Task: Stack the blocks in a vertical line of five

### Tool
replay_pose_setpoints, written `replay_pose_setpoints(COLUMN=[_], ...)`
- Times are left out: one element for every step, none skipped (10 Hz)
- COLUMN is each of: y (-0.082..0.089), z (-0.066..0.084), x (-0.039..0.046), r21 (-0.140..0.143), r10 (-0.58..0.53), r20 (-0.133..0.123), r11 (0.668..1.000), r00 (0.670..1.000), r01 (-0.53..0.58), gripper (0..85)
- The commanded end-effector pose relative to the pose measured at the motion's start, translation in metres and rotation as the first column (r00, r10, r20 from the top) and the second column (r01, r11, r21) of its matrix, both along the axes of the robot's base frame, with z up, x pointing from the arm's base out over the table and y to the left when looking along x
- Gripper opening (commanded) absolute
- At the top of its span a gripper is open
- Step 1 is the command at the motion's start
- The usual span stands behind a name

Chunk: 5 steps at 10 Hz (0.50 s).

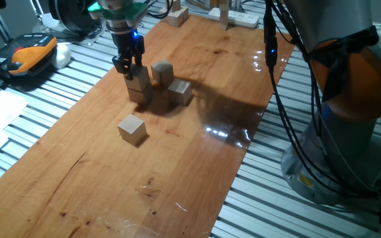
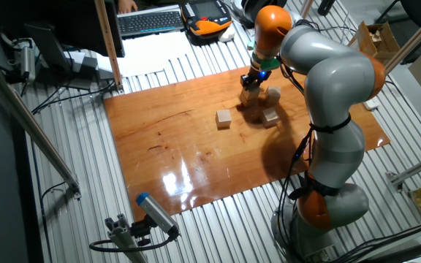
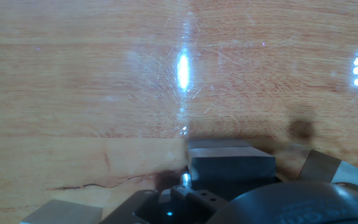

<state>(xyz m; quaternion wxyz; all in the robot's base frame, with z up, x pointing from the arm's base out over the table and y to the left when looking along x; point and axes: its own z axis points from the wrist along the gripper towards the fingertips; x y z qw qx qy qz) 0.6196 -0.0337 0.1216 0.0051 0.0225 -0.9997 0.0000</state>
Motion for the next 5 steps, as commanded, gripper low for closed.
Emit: replay_pose_setpoints(y=[0.0, 0.0002, 0.0003, 0.0004, 0.0004], z=[-0.0001, -0.0001, -0.0002, -0.0002, -0.0002], x=[0.0, 0.0, 0.0, 0.0, 0.0001], r21=[0.0, -0.002, -0.002, -0.003, -0.005], r10=[0.0, 0.0, 0.0, -0.001, -0.001], r20=[0.0, 0.0, 0.0, 0.001, 0.001], r11=[1.0, 1.0, 1.0, 1.0, 1.0], r00=[1.0, 1.0, 1.0, 1.0, 1.0], r01=[0.0, 0.0, 0.0, 0.001, 0.001], gripper=[0.0, 0.0, 0.0, 0.0, 0.0])
